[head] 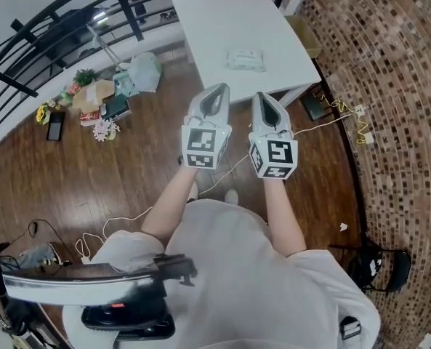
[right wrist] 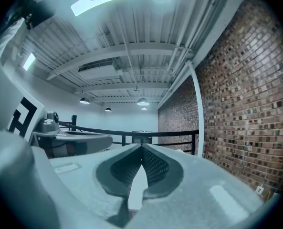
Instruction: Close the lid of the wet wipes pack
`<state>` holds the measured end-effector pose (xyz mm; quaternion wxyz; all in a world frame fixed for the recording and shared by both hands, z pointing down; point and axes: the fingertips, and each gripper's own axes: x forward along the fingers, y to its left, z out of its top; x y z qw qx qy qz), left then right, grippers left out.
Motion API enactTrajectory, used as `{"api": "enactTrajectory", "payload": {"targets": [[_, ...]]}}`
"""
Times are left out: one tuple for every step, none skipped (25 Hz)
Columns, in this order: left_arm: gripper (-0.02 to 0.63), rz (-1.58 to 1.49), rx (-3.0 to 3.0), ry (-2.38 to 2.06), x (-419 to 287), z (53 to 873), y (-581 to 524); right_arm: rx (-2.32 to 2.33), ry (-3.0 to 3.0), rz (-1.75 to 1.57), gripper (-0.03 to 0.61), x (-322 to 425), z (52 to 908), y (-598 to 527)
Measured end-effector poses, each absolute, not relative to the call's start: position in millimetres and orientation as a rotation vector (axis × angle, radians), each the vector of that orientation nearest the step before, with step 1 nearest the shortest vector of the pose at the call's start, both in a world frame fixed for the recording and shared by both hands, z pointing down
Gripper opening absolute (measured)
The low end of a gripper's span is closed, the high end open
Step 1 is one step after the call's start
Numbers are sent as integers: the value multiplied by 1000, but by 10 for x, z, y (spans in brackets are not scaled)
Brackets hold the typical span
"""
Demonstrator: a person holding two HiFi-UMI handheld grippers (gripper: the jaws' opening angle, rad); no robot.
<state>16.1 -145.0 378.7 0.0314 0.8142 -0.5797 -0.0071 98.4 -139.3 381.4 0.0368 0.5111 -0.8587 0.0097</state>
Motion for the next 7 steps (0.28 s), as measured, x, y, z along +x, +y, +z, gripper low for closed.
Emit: {"api": "enactTrajectory", "payload": {"targets": [[15,-26,2512,-1784,145,3776,-1465,1572,-2636,24,-11,965,3801,-1409],[17,-32,2514,-1781,131,3763,-1479,1575,-2635,18,-11,951,3788,-1424],[15,-39,2516,-1778,116,3750,-1490,1578,-2634,12,-11,939,3776,-1435],[15,-46,2518,-1777,100,3733,-1500,1582,-2634,7,-11,928,3766,-1444],[15,-52,2520,-1775,83,3708,-1509,1586,-2633,3,-11,917,3756,-1452],[15,-58,2523,-1774,66,3676,-1520,1592,-2633,-1,-11,906,3746,-1461],[15,-64,2526,-1772,49,3640,-1531,1598,-2633,-5,-11,895,3735,-1469]]}}
